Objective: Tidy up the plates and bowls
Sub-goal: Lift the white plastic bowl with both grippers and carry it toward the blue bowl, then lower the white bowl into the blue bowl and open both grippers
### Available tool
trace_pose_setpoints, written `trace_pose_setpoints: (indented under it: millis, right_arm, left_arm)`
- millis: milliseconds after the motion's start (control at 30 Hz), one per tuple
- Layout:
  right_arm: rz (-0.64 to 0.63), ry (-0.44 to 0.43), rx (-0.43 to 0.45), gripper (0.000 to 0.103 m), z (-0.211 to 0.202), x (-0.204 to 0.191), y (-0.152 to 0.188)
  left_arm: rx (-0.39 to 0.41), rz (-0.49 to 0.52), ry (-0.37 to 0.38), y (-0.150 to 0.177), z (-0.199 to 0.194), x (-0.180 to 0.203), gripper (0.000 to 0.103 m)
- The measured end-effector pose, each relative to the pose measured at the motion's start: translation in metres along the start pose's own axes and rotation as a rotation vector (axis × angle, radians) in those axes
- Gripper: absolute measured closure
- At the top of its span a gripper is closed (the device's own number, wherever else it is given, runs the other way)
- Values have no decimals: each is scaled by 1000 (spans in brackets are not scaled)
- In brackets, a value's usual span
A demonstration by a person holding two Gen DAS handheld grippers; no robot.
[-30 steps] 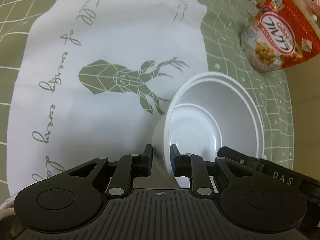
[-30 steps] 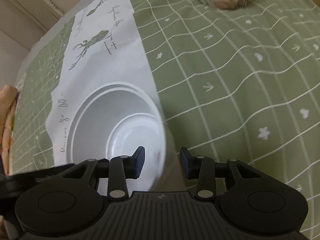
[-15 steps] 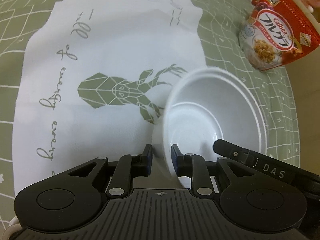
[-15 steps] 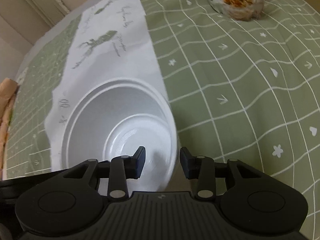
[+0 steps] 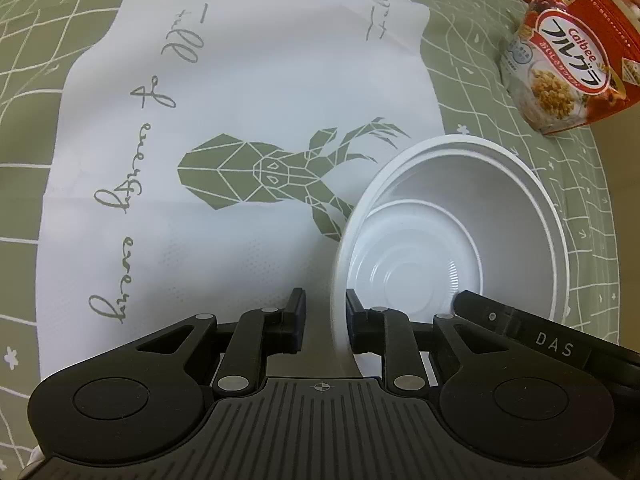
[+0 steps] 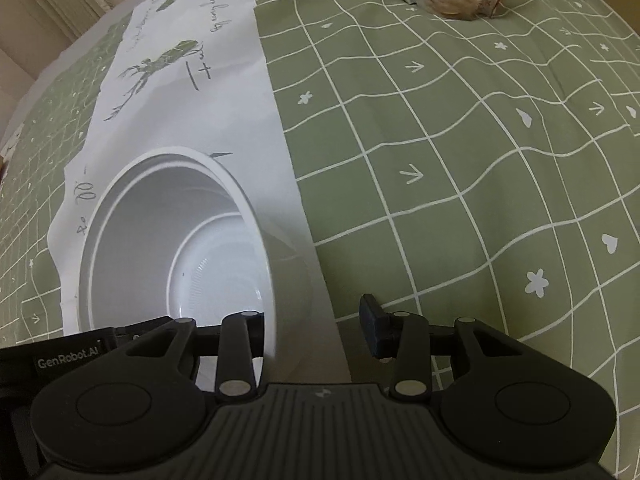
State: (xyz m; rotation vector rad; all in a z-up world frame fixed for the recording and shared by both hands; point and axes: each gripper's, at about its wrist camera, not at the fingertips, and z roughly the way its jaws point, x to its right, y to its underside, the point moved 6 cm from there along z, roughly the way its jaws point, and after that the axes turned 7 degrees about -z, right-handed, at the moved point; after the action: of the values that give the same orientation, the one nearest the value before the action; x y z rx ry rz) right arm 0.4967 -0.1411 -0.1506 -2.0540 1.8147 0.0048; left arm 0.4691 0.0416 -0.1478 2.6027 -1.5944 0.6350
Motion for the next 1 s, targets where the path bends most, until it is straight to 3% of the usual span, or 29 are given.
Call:
trace_pose_setpoints:
  millis: [200, 367, 567, 800, 1000]
  right_arm:
    - [1, 21, -9, 64, 2, 3, 1]
    - [12, -99, -1, 64, -4, -8, 1]
    - [-26, -104, 47, 64, -21, -16, -1]
    - [-79, -108, 134, 64, -83, -20, 1]
    - [-92, -91, 104, 64, -138, -9, 27]
  left_arm:
    - [1, -9, 12, 0, 1, 1, 80]
    - [-11, -52, 125, 0, -2, 5, 77]
    - [39, -27, 129, 2, -22, 13, 79]
    - [94, 77, 174, 9, -78, 44, 78]
    - [46, 108, 189, 57, -116, 63, 78]
